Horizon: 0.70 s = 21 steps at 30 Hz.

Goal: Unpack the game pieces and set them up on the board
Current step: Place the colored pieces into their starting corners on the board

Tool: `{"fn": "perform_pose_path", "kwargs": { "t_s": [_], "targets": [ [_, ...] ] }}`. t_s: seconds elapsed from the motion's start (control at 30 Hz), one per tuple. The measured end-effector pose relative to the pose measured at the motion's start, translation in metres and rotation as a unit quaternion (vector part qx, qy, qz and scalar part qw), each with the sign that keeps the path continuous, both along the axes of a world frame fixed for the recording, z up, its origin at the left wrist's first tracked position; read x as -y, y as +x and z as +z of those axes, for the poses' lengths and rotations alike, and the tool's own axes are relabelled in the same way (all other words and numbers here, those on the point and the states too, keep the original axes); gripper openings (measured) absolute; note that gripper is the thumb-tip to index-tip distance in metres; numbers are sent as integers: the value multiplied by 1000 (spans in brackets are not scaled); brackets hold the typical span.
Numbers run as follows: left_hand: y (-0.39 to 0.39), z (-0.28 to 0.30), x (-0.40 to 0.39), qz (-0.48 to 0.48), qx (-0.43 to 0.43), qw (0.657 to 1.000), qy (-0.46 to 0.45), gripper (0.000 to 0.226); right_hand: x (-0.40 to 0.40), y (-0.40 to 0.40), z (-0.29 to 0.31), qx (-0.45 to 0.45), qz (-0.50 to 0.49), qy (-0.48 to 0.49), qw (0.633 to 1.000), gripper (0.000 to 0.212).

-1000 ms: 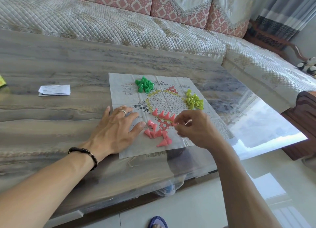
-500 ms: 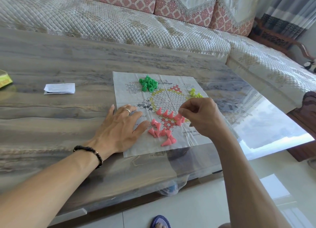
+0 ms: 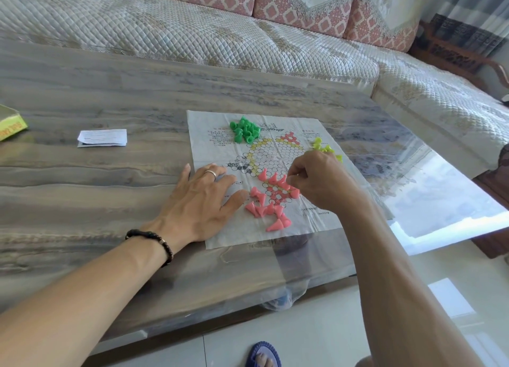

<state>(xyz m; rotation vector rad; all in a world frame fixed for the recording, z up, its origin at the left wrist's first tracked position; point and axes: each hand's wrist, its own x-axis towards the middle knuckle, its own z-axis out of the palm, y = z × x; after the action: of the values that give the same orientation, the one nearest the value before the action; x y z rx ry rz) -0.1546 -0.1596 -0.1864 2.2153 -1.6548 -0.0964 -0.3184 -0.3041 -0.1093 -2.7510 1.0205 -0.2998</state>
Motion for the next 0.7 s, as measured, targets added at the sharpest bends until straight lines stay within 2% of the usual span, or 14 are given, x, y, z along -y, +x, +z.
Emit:
{"fn": "perform_pose_path", "kwargs": {
  "t_s": [0.27,0.47,0.57,0.63,0.7],
  "targets": [
    [0,0,0,-1,1,1000,-3,77,0,5,-4,-54,-11,18,998,15],
    [-1,1,-1,-1,0,1000,-3,81,0,4,-6,-35,-6,26,999,8],
    [0,1,-1,-2,1,1000,1,86,1,0,-3,18,-6,25,1000,7],
    [0,1,-1,-3,2,1000,0,86,-2,-3,3,43,13,49,998,13],
    [-1,1,-1,-2,3,1000,-1,87,-9,-5,6,25,37,89,995,11]
  ]
}}
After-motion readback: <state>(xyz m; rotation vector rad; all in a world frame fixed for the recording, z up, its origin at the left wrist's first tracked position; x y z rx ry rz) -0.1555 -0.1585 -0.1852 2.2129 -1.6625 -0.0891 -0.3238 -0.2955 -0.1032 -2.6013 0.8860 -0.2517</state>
